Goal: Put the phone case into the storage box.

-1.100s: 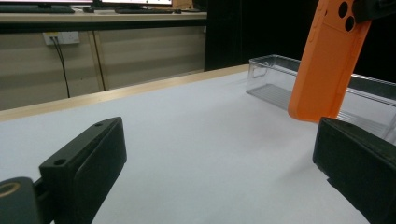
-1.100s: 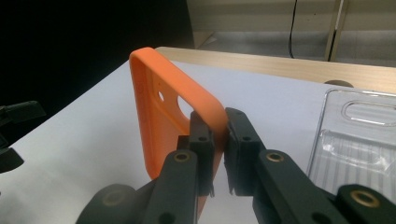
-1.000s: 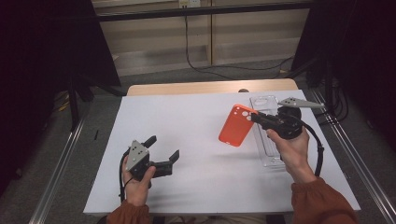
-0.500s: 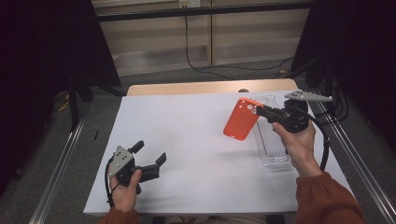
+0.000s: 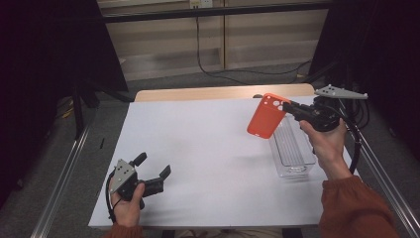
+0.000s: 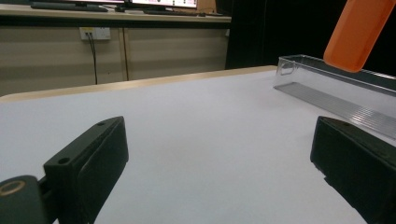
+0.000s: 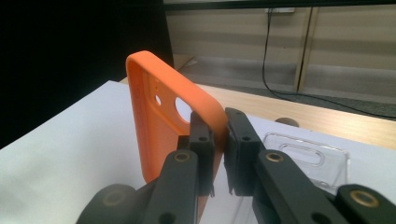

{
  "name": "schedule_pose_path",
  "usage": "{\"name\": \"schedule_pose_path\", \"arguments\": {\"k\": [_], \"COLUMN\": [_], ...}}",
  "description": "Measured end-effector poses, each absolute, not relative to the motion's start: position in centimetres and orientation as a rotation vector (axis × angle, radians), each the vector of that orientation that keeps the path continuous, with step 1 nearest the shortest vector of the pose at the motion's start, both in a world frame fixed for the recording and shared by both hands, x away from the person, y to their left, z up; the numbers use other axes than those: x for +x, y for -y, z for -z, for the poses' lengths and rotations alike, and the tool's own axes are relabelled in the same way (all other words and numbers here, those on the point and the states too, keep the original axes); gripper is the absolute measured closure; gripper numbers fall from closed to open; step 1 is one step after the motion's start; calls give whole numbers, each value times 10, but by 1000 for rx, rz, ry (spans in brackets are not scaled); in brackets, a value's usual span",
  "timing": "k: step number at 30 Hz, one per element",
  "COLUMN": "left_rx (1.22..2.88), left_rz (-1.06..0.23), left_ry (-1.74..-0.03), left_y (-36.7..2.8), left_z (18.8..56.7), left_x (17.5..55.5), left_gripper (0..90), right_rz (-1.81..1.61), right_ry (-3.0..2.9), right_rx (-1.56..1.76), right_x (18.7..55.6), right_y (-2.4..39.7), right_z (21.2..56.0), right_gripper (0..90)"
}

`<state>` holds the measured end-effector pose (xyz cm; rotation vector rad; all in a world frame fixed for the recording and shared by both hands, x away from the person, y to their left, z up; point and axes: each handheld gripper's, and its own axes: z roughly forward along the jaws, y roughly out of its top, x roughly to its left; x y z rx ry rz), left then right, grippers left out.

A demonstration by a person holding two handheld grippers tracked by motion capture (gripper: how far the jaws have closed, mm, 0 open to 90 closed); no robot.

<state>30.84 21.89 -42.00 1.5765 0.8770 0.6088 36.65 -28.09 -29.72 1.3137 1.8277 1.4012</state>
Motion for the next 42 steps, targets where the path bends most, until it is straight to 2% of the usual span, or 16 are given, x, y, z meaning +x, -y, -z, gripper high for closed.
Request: {"name": "schedule_pose_path", "arguments": {"k": [3,21,42], "left_rx": [1568,1587,1586], "left_rz": [-641,-637,-629], "left_ry": [-882,-869,-907], "left_y": [-219,-221,-223], "left_z": [419,420,422], "left_x": [309,303,307], "left_gripper": [42,32,29], "right_rz": [-1391,-1359,-1286], "right_ry": [-1816,-1761,-1730], "right_rx": [1302,1304,1282], "right_x": [367,380,412], "right_y": [285,308,335], "right_z": [294,289,291], "right_gripper": [821,821,822]}}
